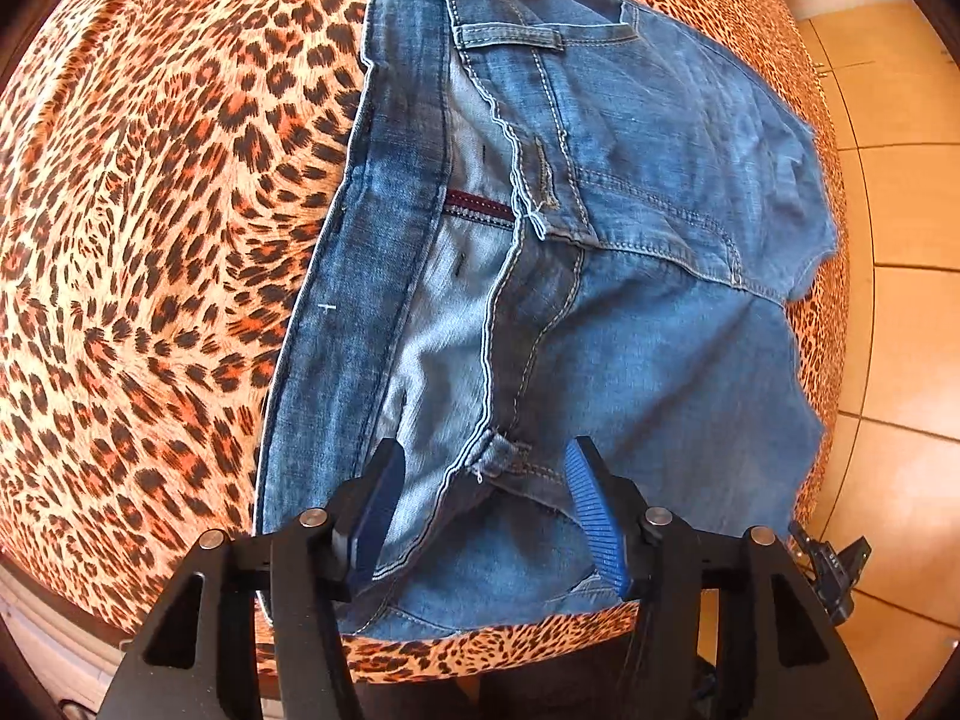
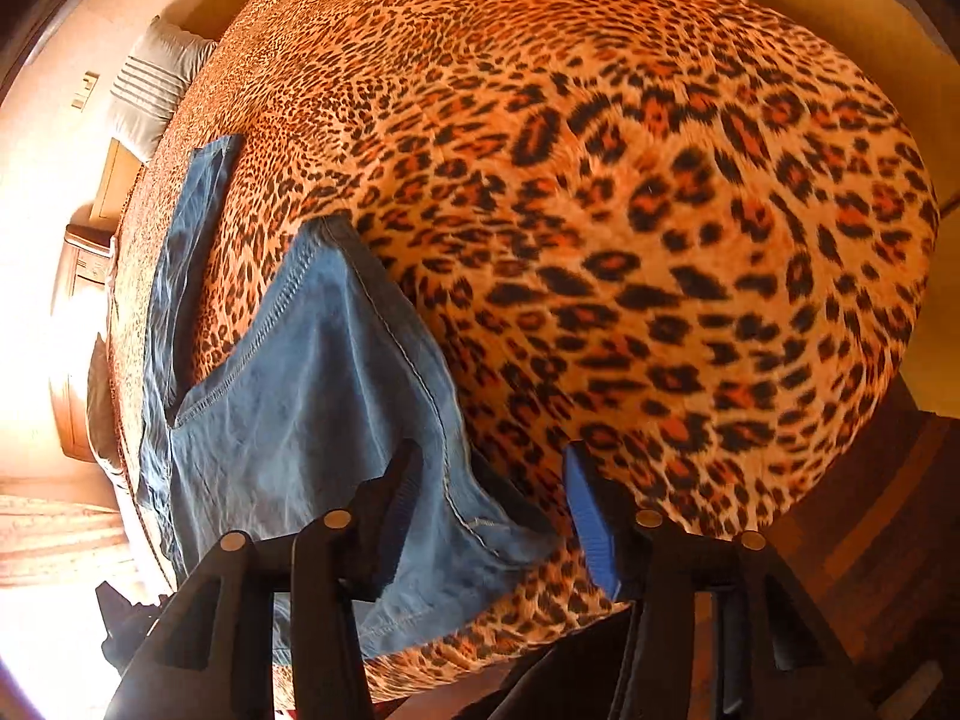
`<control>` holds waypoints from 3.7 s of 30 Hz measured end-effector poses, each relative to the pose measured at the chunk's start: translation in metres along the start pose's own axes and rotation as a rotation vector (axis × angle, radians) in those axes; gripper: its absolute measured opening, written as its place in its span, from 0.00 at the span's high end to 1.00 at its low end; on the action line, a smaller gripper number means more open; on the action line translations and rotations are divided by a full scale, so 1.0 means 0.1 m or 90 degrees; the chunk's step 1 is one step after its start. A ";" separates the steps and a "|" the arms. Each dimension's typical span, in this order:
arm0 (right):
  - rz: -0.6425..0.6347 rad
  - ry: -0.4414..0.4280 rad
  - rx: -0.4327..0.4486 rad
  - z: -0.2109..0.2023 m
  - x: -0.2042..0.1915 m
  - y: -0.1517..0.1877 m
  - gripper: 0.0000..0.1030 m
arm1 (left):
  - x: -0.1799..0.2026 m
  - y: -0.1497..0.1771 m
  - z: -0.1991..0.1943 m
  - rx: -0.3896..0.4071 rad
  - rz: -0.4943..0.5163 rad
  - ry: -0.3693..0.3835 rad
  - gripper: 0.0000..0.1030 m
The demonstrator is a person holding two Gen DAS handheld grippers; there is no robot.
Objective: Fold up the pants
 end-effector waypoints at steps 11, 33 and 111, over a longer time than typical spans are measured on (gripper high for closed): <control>-0.065 0.090 -0.041 0.09 0.04 0.20 0.83 | -0.21 0.22 0.17 -0.024 -0.003 -0.089 0.78; -0.210 -0.029 0.005 0.47 -2.38 -2.00 0.54 | 0.03 -1.45 -0.30 0.096 -0.182 0.111 0.22; -0.135 -0.049 0.031 -0.16 -0.41 -0.10 0.81 | -0.17 0.44 0.15 0.053 -0.066 0.063 0.79</control>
Point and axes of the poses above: each gripper's, at about its wrist camera, not at the fingertips, and z roughly the way its jaws point, x to its right, y to its underside, the point moved 4 cm from there along z, roughly the way its jaws point, and after that the axes turned 7 degrees about -z, right-handed, at the moved point
